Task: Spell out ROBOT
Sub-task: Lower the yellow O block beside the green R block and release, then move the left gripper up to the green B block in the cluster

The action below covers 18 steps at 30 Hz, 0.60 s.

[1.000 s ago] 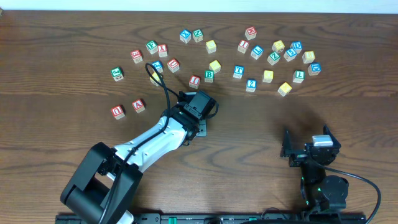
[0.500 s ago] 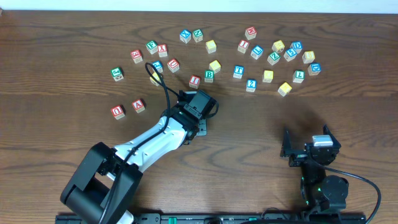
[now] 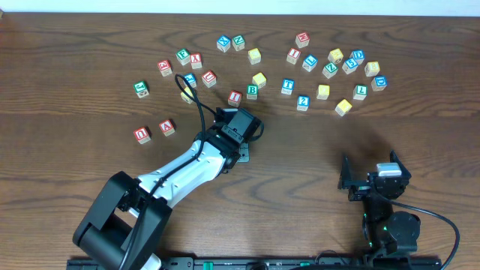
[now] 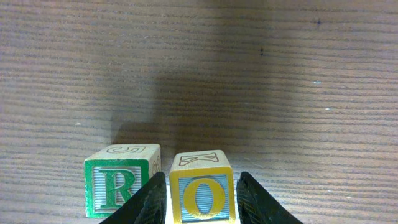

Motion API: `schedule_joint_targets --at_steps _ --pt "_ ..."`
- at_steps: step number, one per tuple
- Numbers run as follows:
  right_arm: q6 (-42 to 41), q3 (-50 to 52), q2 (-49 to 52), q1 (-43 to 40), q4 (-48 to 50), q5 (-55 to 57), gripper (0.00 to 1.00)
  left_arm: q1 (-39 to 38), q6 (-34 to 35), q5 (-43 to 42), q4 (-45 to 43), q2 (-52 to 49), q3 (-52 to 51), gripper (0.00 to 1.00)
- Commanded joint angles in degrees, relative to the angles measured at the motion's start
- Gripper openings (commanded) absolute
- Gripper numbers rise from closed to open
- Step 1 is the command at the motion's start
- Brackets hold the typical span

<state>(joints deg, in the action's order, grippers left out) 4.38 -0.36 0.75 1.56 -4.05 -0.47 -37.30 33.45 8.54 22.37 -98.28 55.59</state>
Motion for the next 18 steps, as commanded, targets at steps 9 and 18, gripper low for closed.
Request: schedule_joint_targets --at_steps 9,18 --pt "-0.7 0.0 0.0 -0.4 -0.3 -0.3 0.99 0.0 -2.3 2.2 -1.6 -0.6 -0.9 0.37" --pt "-0.7 0.0 0.0 -0.4 -0.3 -0.3 0.99 0.0 -4.3 4.8 -3.1 -0.6 -0.9 0.37"
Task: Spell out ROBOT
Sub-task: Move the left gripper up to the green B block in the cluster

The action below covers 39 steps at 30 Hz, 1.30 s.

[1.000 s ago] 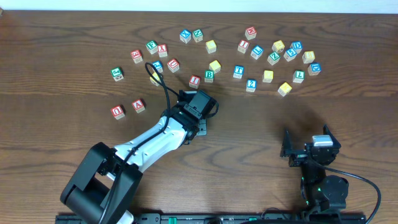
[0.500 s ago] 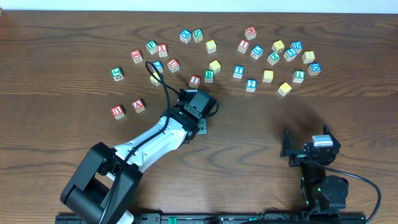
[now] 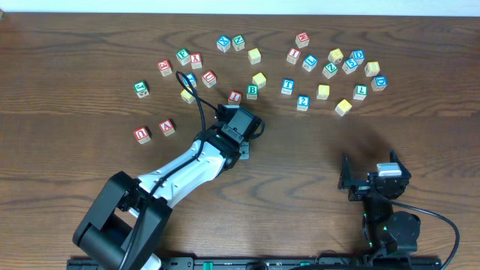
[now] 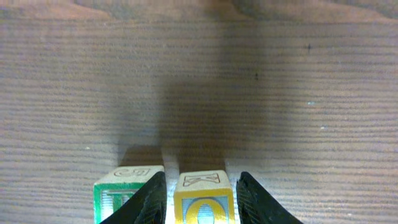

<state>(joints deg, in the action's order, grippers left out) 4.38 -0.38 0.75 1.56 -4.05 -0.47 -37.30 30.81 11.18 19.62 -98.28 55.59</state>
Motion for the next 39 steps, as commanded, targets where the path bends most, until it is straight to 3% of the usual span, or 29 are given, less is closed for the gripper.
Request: schedule_joint_targets --at_steps 1,10,13,26,30,39 --pt "-0.7 0.1 0.0 -0.4 -0.3 -0.3 0.99 0.0 -1.9 2.2 -0.7 -0.6 -0.9 0.37" --pt "-0.7 0.1 0.0 -0.4 -0.3 -0.3 0.99 0.4 -4.8 4.8 -4.3 -0.5 0.8 0.37" --pt "-0.7 0.1 0.0 -0.4 -0.3 -0.3 0.99 1.3 -7.4 4.8 -3.7 -0.4 3.4 0.41" --pt "-0.7 0.1 0.0 -0.4 -0.3 -0.3 0.99 8.2 -13.0 4.2 15.8 -0.4 27.2 0.43" --pt "-0.7 0.1 0.0 -0.4 -0.3 -0.3 0.99 10.9 -13.2 0.4 19.7 -0.4 32.5 0.44" --pt "-0.7 0.1 0.0 -0.4 -0.3 -0.3 0.99 17.0 -13.4 -6.7 21.7 -0.4 34.3 0.43"
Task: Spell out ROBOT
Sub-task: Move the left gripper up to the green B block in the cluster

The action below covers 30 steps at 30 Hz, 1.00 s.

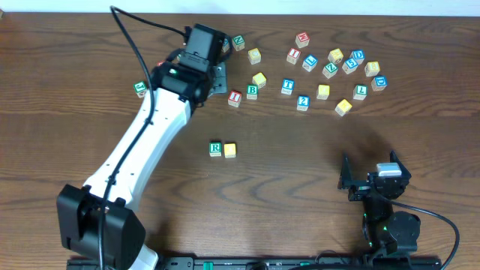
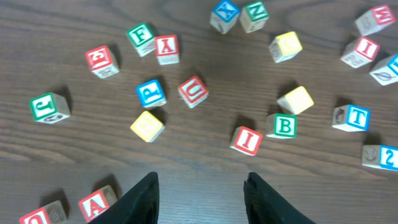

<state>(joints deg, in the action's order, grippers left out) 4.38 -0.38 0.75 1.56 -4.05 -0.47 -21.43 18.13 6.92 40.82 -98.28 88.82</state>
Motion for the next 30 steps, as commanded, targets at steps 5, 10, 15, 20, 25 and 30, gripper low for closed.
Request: schedule_joint_targets --at_steps 5,10,15,20,25,30 --pt "-0.7 0.1 0.0 -0.4 -0.2 -0.3 0.99 1.4 -2.7 -2.4 1.2 -0.4 1.1 0.43" --pt "-0.7 0.1 0.0 -0.4 -0.3 -0.3 0.99 1.4 -2.9 -2.5 1.8 -0.4 1.1 0.44" --pt "-0.7 0.1 0.0 -0.4 -0.3 -0.3 0.99 1.4 -2.9 -5.1 1.1 -0.4 1.1 0.44" --pt "-0.7 0.1 0.0 -0.4 -0.3 -0.3 0.99 1.4 -2.9 -5.4 -1.0 -0.4 1.1 0.43" --pt "-0.7 0.1 0.0 -0.4 -0.2 -0.3 0.99 1.4 -5.3 -8.2 -0.8 -1.4 3.0 0.43" --pt "-0.7 0.1 0.0 -0.4 -0.2 -0.3 0.99 1.3 -6.2 -10.0 2.5 -5.8 7.7 0.43"
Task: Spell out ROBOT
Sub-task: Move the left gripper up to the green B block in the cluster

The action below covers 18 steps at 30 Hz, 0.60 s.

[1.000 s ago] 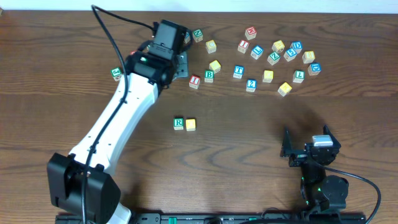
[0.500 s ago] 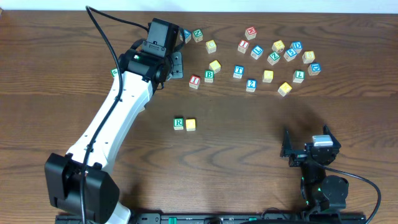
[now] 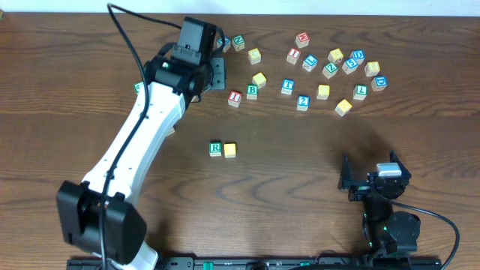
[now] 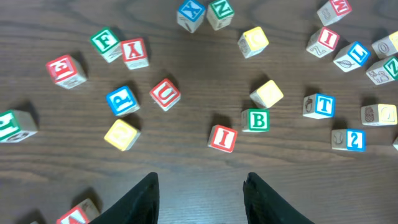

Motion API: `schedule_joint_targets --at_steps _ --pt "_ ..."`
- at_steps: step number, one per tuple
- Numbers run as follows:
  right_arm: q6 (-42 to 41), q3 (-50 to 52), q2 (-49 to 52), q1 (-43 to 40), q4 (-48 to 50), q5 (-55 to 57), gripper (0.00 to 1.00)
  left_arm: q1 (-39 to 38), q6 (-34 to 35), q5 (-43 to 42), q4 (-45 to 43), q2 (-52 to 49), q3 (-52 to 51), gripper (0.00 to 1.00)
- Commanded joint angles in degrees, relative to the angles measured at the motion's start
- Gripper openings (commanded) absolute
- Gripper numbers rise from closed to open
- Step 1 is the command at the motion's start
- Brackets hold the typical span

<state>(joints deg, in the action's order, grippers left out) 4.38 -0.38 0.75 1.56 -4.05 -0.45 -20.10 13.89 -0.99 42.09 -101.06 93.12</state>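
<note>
A green R block (image 3: 215,148) and a yellow O block (image 3: 230,150) sit side by side at the table's middle. My left gripper (image 4: 200,182) is open and empty, raised over the scattered blocks at the back left (image 3: 216,75). Ahead of its fingertips lie a red I block (image 4: 222,138), a green B block (image 4: 255,120) and a blue T block (image 4: 319,106). My right gripper (image 3: 371,178) rests at the front right, away from all the blocks.
Many loose letter blocks spread along the table's far side: a red U (image 4: 165,94), a blue P (image 4: 121,101), a plain yellow block (image 4: 121,134), a green F (image 4: 106,42) and a further cluster at the back right (image 3: 345,64). Bare wood surrounds R and O.
My left gripper has shifted slightly over the back-left blocks, so they now lie further left in its view. It is still open and empty. R and O have not moved.
My left gripper straddled the O block beside R at mid-table, and stayed there a moment later. Then it stood open and raised over the back-left blocks, with R and O left standing side by side. Now it hovers there, slightly shifted. The right arm stayed still.
</note>
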Motion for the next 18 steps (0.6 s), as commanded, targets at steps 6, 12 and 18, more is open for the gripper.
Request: schedule_joint_targets --at_steps 6,12,18 --pt "-0.7 0.1 0.0 -0.4 -0.3 -0.3 0.99 -1.9 -5.0 -3.3 8.7 -12.2 14.1 0.43" --pt "-0.7 0.1 0.0 -0.4 -0.2 -0.3 0.99 -5.1 -6.9 -3.1 13.9 -17.8 22.2 0.43" --pt "-0.7 0.1 0.0 -0.4 -0.3 -0.3 0.99 -6.8 -7.5 -2.9 15.6 -19.5 24.7 0.44"
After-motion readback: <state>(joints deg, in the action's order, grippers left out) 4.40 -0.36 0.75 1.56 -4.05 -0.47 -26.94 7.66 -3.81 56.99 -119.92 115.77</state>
